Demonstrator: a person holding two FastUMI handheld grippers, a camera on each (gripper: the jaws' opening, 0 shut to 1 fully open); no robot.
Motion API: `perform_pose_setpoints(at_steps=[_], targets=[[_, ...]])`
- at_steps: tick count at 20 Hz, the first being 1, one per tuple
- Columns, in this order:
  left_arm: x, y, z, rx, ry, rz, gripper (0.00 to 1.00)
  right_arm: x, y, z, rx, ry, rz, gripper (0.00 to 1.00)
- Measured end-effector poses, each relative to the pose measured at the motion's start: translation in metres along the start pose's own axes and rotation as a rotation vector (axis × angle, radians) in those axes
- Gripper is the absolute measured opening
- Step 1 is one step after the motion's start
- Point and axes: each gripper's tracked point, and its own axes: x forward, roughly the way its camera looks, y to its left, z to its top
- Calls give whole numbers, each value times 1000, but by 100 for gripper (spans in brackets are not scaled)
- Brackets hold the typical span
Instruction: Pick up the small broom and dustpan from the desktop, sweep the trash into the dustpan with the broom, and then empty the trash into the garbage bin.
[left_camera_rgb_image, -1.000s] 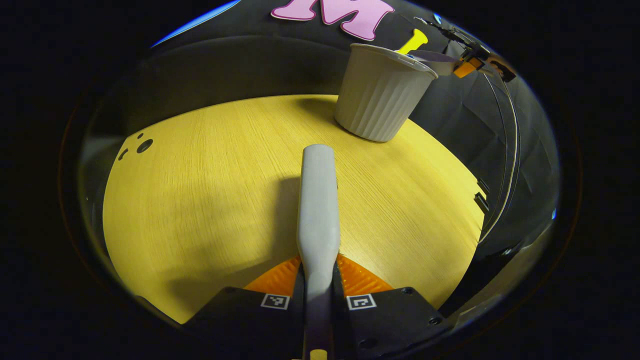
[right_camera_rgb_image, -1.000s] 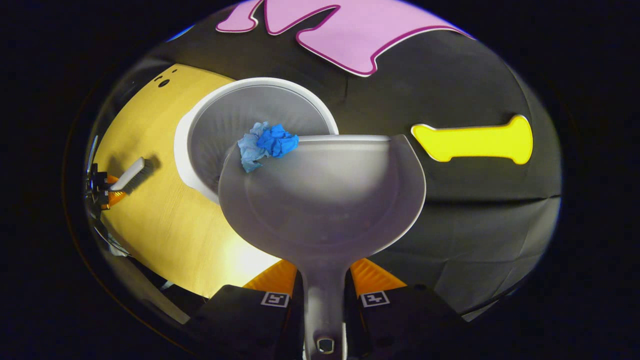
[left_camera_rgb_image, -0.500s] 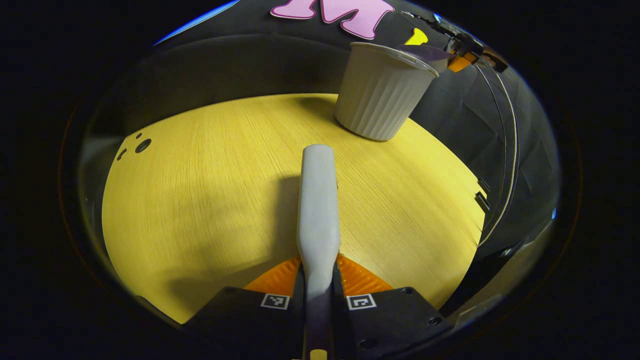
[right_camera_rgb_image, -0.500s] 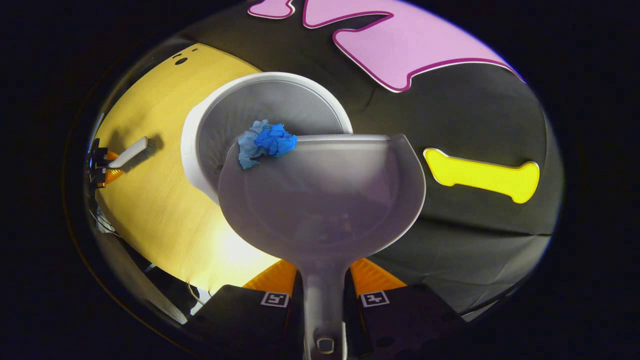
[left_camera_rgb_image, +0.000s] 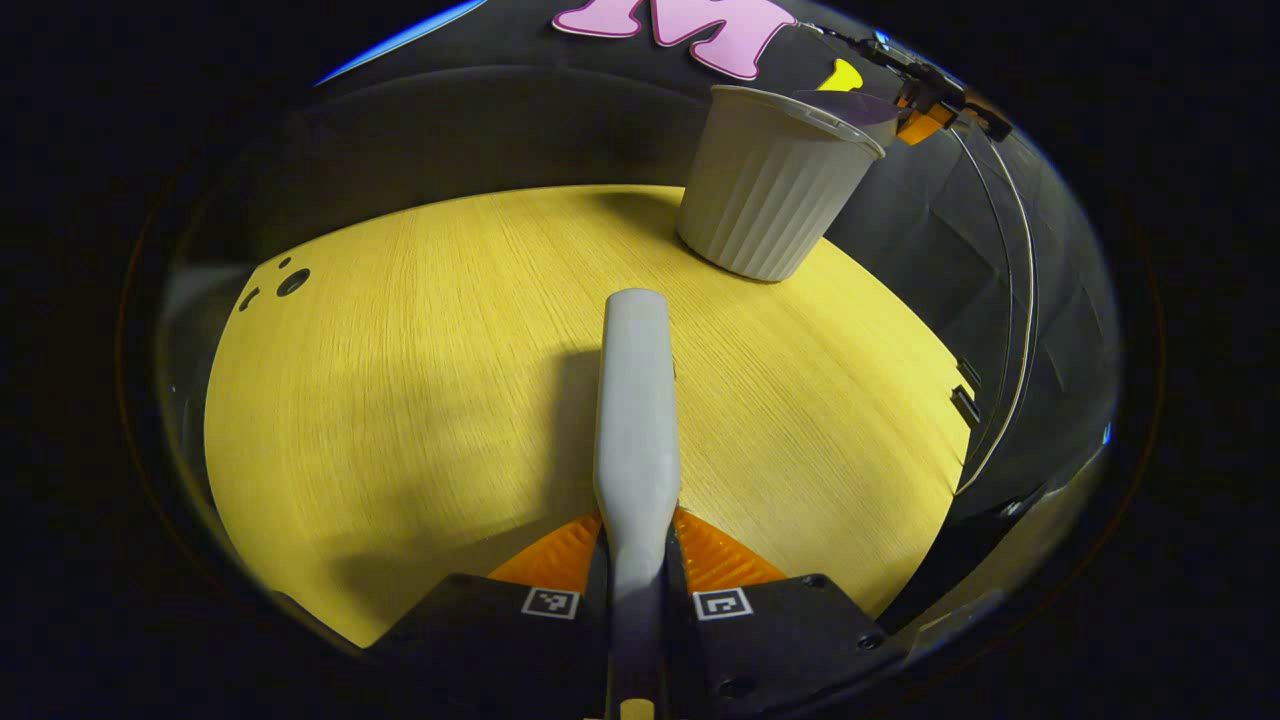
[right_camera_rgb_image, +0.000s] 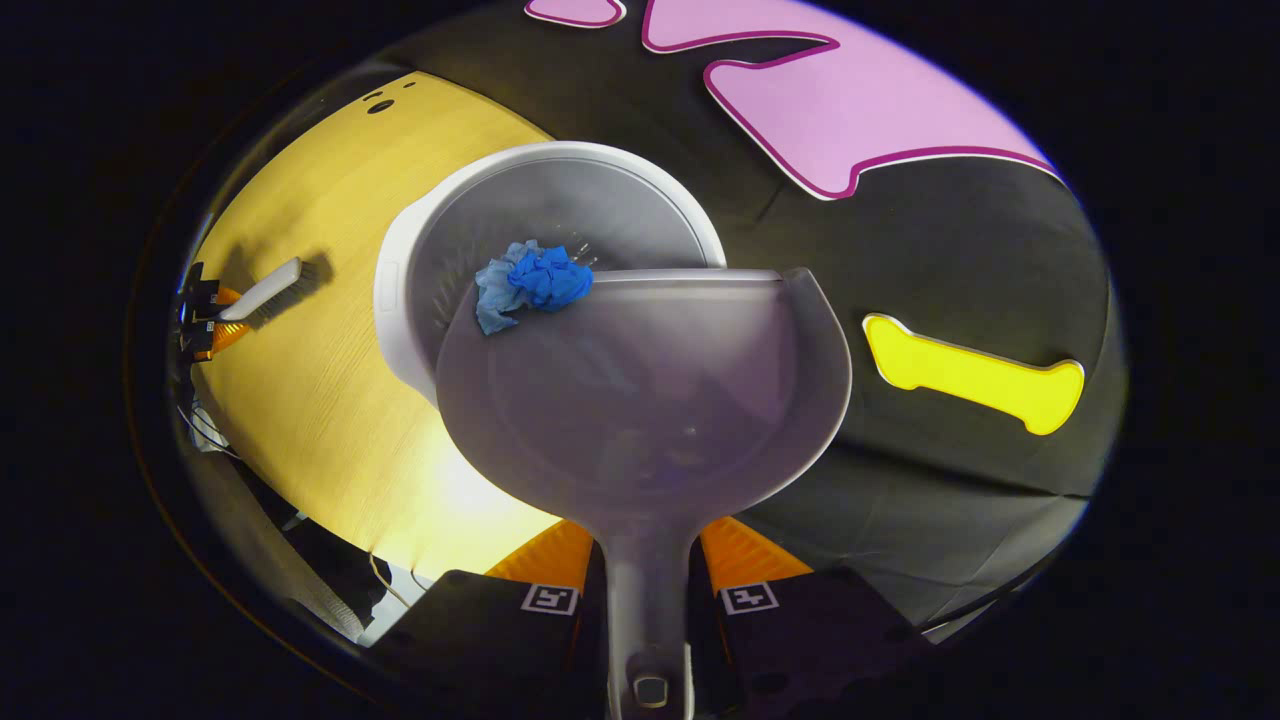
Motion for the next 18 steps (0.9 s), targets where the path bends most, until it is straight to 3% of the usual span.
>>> perform_pose_setpoints(at_steps=[7,8,11,15,18], targets=[[1,-1,-3,-3,-1,4,27,-1,2,8,-51,-1,-24,37],[2,-1,-1,0,-5,6,31,-1,3,8,-54,0,-24,37],[1,-2,1,12,-7,11,28,0,0,6,-50,-4,-33,37],[-1,-4,1,3,-7,13,27,-4,-8,7,21,-78,-50,37],[-3,-3,2,2,-6,25,27,-23,-6,5,136,-180,-14,37]])
